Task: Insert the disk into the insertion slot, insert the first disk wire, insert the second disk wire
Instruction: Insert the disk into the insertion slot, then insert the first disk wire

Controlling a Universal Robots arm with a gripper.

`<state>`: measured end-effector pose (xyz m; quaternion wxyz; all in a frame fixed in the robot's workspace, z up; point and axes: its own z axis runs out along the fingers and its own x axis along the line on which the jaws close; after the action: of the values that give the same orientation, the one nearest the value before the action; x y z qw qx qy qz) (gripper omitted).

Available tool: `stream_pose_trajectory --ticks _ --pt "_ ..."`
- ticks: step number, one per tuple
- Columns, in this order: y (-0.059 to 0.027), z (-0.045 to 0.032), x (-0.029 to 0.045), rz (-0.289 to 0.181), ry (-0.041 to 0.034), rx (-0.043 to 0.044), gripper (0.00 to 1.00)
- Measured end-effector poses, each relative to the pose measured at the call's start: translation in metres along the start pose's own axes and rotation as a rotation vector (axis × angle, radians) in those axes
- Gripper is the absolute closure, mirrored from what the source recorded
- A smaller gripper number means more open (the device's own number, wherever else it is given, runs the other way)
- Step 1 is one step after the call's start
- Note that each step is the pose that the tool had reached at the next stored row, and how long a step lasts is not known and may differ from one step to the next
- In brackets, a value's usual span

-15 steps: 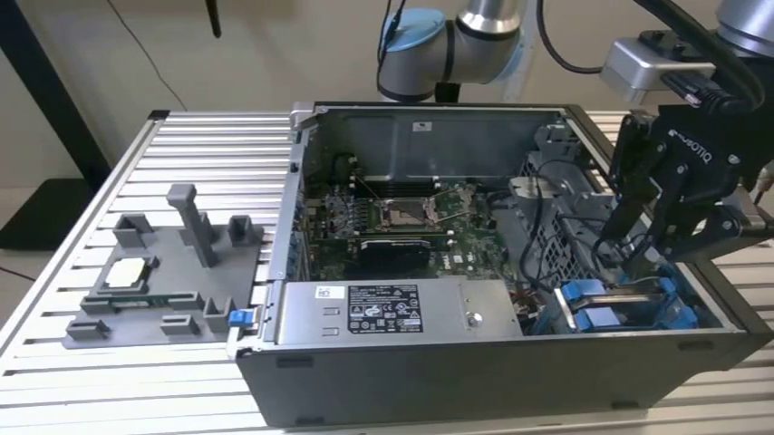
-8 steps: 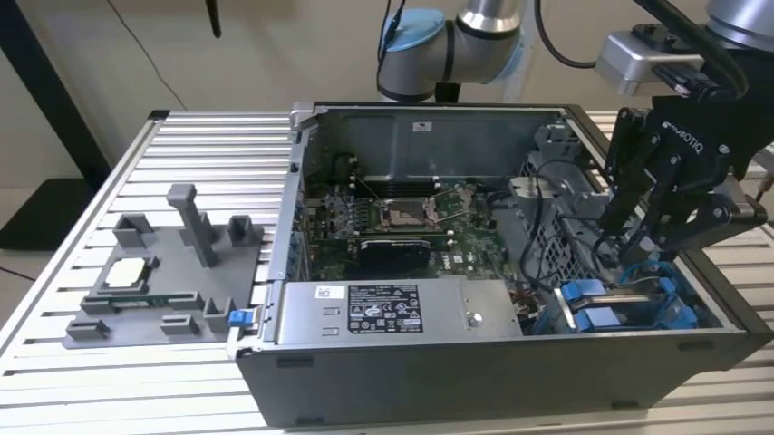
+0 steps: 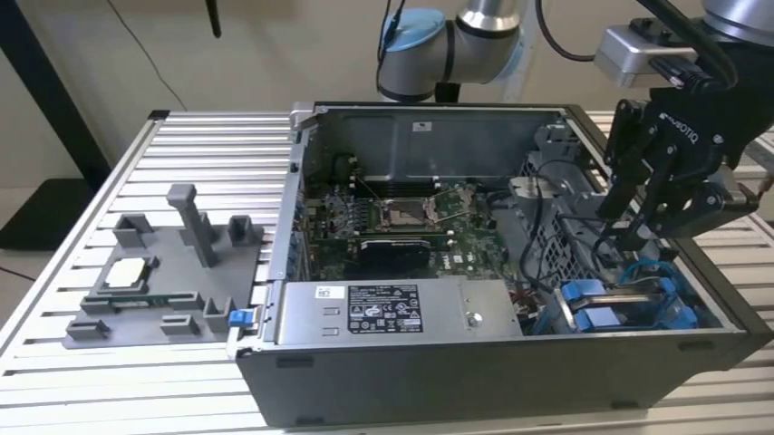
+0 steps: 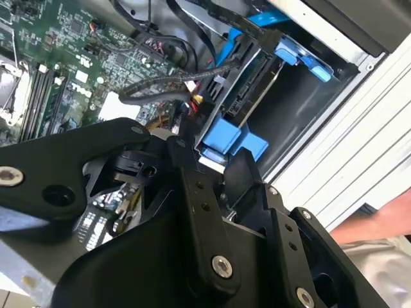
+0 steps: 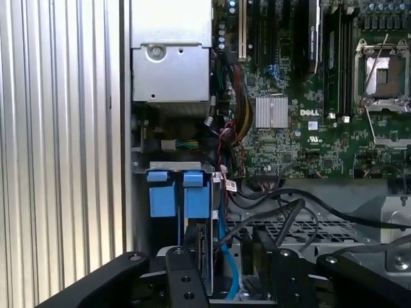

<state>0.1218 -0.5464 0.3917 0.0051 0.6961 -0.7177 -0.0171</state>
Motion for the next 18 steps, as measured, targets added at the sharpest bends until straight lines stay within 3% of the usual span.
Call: stream_pose_trajectory --ticks 3,10,11,18 --pt "-0.0060 0.0008 -0.0003 -0.001 -0.0208 -0.0005 0.00" --pt "-0.0090 0.0082 -0.0015 0.006 -0.0413 -0.0009 0.00" --pt "-0.0090 0.0084 -0.0016 0.008 -0.0450 -0.0010 1.00" --pt "-0.0090 0.0084 -0.0016 0.016 -0.0786 -0.0018 1.00"
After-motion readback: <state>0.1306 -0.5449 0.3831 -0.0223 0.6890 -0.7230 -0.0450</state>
